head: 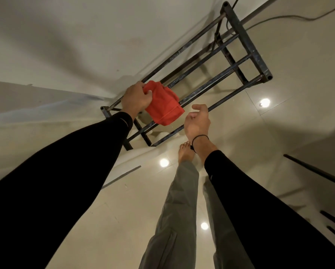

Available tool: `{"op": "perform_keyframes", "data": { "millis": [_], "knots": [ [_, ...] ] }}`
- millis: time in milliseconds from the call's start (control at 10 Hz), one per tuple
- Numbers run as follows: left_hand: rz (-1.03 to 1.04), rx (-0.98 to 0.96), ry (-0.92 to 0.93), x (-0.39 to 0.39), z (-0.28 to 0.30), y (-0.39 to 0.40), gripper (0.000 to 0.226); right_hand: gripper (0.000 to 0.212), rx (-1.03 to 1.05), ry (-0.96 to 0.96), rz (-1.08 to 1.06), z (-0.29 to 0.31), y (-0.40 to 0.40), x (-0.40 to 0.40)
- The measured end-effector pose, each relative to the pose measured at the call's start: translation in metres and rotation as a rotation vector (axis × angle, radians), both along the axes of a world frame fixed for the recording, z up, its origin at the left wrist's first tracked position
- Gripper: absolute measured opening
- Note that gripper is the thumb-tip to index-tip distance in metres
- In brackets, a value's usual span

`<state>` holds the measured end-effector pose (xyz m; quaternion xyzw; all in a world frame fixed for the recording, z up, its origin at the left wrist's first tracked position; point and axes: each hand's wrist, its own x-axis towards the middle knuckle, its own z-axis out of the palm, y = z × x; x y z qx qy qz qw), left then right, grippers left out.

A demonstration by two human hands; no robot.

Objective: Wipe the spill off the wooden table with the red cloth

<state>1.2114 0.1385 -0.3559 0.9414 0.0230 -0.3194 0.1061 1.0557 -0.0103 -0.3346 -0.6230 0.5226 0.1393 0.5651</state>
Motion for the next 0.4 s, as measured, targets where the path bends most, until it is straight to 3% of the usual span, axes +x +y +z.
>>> {"op": "perform_keyframes", "data": {
  "millis": [100,200,300,400],
  "knots": [
    [-0.066,0.141,-0.311,-0.018,0.007,-0.004,0.044,0.030,-0.144,-0.027,0.141,0.003,-0.004,-0.006],
    [-0.193,0.028,-0.423,-0.037,0.025,-0.014,0.037,0.024,-0.232,-0.033,0.291,0.014,-0.010,-0.014],
    [-0.454,-0.072,-0.388,-0.060,0.060,-0.025,0.033,0.020,-0.353,0.015,0.365,0.039,-0.027,-0.024],
    [-0.563,-0.101,-0.352,-0.077,0.106,-0.043,0.034,0.022,-0.472,0.081,0.408,0.083,-0.053,-0.036]
  ]
}}
